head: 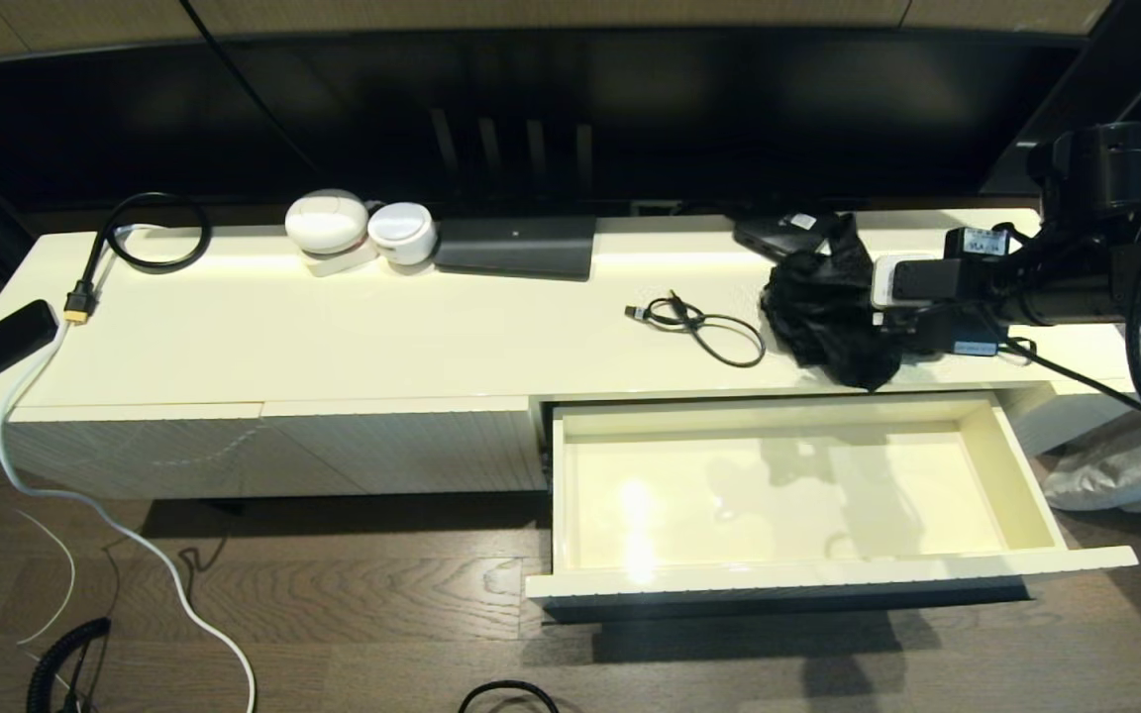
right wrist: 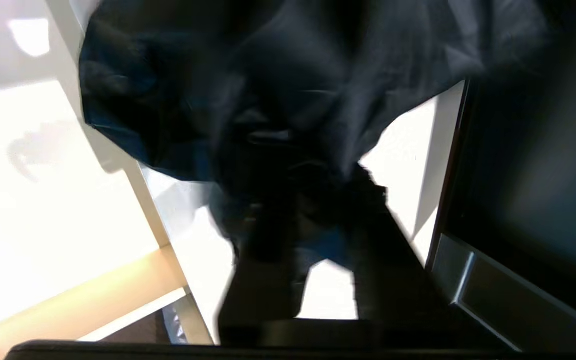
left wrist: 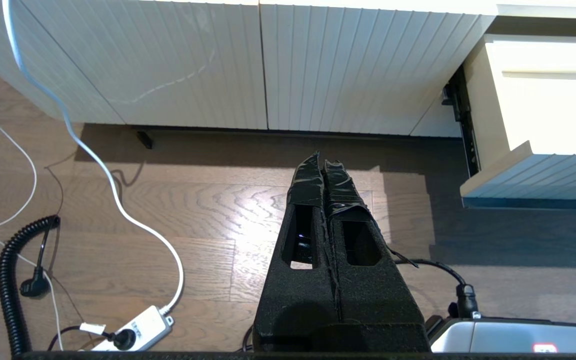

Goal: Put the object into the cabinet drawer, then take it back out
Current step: Take the umbrella out of the drawer and put it on the table, then close the drawer

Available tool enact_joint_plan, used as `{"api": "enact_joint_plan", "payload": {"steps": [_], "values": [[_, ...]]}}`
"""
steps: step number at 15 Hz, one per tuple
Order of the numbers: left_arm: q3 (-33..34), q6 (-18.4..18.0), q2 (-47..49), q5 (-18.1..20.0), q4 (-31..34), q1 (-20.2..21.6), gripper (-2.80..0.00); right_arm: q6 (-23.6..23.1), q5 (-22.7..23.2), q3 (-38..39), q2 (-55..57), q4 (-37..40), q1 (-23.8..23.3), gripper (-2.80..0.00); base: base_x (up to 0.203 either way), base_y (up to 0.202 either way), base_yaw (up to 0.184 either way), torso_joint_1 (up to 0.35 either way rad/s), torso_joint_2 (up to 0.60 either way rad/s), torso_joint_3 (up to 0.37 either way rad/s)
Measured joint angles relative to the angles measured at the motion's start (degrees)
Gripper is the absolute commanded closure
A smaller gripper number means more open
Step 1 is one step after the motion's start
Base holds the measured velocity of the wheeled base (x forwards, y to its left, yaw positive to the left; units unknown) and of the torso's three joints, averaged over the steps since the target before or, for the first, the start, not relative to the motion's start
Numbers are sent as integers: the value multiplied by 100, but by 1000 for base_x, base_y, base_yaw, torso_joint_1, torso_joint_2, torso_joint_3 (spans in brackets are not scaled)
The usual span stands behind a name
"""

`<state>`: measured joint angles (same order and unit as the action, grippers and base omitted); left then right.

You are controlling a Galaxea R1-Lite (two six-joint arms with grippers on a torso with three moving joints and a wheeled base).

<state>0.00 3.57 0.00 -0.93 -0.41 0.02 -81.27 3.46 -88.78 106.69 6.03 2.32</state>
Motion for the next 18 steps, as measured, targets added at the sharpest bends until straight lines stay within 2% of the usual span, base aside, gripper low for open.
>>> {"api": "enact_joint_plan", "payload": {"steps": [4,8,11,13,14,18], "values": [[0,-1,0,-1,-1,0,0,8,-18,-11,-134,110,33,-280,0,0,0,0,0,0],[0,0,0,0,0,0,0,68,-11,275,-721,730,109,-280,0,0,0,0,0,0],[0,0,0,0,0,0,0,222,40,1138,-1489,1147,163,-280,0,0,0,0,0,0],[0,-2,0,0,0,0,0,319,243,1846,-2005,1237,176,-280,0,0,0,0,0,0],[0,0,0,-3,0,0,0,383,395,2211,-2257,1314,179,0,0,0,0,0,0,0],[0,-2,0,-1,0,0,0,620,664,3274,-3000,1463,325,0,0,0,0,0,0,0]]}}
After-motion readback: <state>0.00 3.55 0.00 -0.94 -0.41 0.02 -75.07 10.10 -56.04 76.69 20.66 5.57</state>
